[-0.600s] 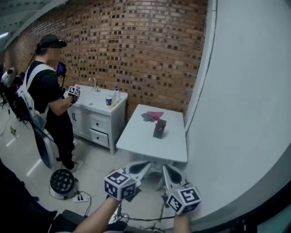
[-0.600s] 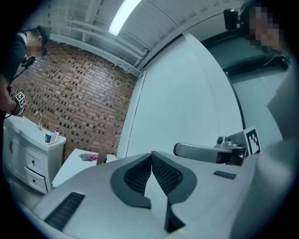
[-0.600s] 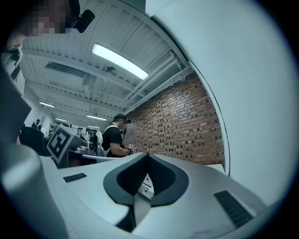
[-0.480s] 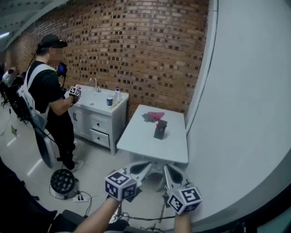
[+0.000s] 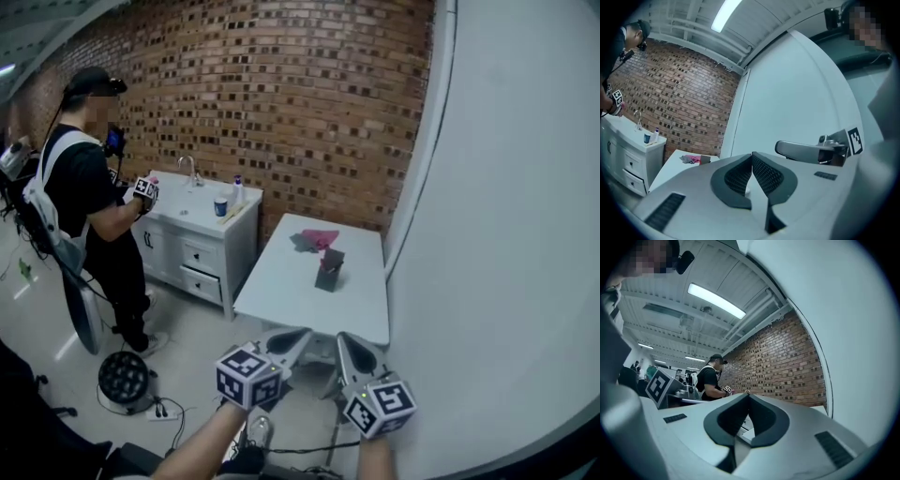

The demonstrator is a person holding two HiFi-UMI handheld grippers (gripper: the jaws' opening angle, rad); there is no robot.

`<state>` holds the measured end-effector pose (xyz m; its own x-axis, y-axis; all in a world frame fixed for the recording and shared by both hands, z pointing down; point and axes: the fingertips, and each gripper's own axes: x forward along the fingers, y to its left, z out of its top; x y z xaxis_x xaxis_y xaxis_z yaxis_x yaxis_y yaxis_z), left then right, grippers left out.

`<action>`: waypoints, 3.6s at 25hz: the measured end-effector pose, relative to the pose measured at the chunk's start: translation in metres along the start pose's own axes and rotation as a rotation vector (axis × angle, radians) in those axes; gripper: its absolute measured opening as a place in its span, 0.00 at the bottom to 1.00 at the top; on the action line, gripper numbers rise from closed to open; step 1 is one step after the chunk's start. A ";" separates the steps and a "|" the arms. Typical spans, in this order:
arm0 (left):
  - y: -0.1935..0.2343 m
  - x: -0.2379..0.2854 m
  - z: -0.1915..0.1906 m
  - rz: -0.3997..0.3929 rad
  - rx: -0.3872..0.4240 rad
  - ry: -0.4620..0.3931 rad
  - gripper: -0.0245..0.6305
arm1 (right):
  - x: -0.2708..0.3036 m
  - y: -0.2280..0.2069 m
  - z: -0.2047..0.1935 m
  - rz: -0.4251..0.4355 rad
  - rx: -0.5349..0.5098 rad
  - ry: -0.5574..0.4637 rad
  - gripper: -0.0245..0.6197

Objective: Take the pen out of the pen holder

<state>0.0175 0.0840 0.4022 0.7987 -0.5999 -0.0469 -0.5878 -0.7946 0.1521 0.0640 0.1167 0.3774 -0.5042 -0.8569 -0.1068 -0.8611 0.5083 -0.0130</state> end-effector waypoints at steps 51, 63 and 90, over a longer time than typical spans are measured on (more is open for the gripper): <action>0.296 0.301 -0.007 -0.063 -0.031 0.197 0.05 | 0.305 -0.290 -0.069 -0.196 0.081 0.183 0.04; 0.308 0.346 -0.012 -0.033 -0.040 0.207 0.05 | 0.322 -0.334 -0.082 -0.179 0.103 0.222 0.04; 0.317 0.369 -0.065 0.011 -0.046 0.303 0.05 | 0.352 -0.411 -0.232 -0.286 0.183 0.499 0.29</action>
<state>0.1346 -0.3834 0.4976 0.7982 -0.5480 0.2502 -0.5960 -0.7788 0.1954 0.2253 -0.4133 0.5754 -0.2620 -0.8761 0.4048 -0.9642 0.2201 -0.1478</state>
